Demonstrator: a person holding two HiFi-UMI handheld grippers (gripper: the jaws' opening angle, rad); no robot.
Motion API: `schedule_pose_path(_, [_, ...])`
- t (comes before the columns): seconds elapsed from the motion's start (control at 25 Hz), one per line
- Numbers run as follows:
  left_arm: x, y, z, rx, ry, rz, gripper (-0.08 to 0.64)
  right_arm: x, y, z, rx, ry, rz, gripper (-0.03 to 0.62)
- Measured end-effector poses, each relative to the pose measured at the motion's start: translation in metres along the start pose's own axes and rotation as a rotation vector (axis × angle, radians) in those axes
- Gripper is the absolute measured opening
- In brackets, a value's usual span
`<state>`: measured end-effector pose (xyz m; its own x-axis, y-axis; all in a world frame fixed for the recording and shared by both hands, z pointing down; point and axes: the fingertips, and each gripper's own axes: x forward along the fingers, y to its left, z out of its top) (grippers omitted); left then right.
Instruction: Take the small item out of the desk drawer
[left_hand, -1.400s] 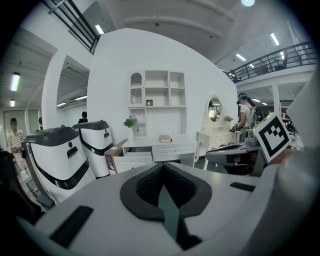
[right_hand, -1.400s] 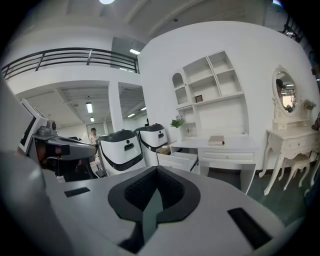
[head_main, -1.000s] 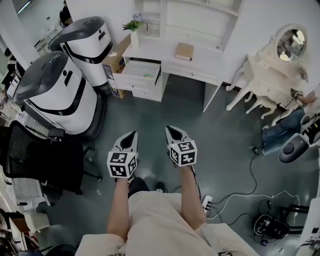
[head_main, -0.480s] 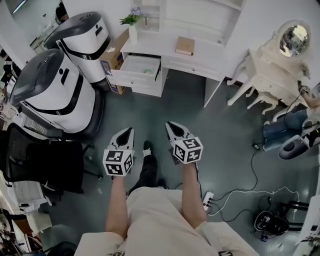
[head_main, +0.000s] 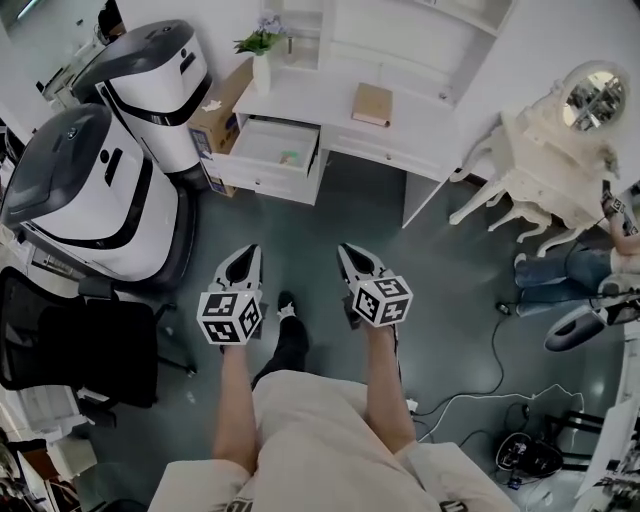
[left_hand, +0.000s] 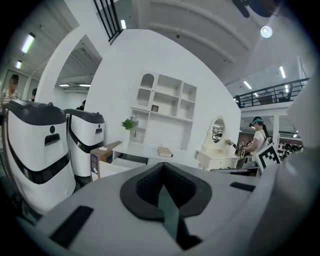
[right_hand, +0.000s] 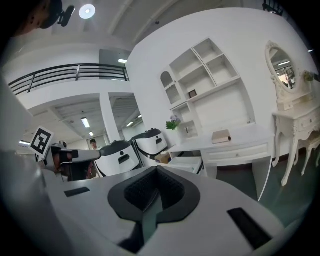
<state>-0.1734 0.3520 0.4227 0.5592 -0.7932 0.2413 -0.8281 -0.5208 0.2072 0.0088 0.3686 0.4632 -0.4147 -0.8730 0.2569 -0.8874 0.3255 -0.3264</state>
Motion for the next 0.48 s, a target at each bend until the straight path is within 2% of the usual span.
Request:
schedule_pose_path(0.24, [0.088,0.047,0.035,-0.005,0.013,-0.002,0.015,0.078,-0.028,0.020,-0.005,0.064,0.006,0.020])
schedule_pose_path(0.48, [0.176,0.089,0.068,-0.019,0.010,-0.018,0.015,0.148,-0.068,0.059,0.002,0.067,-0.005,0.020])
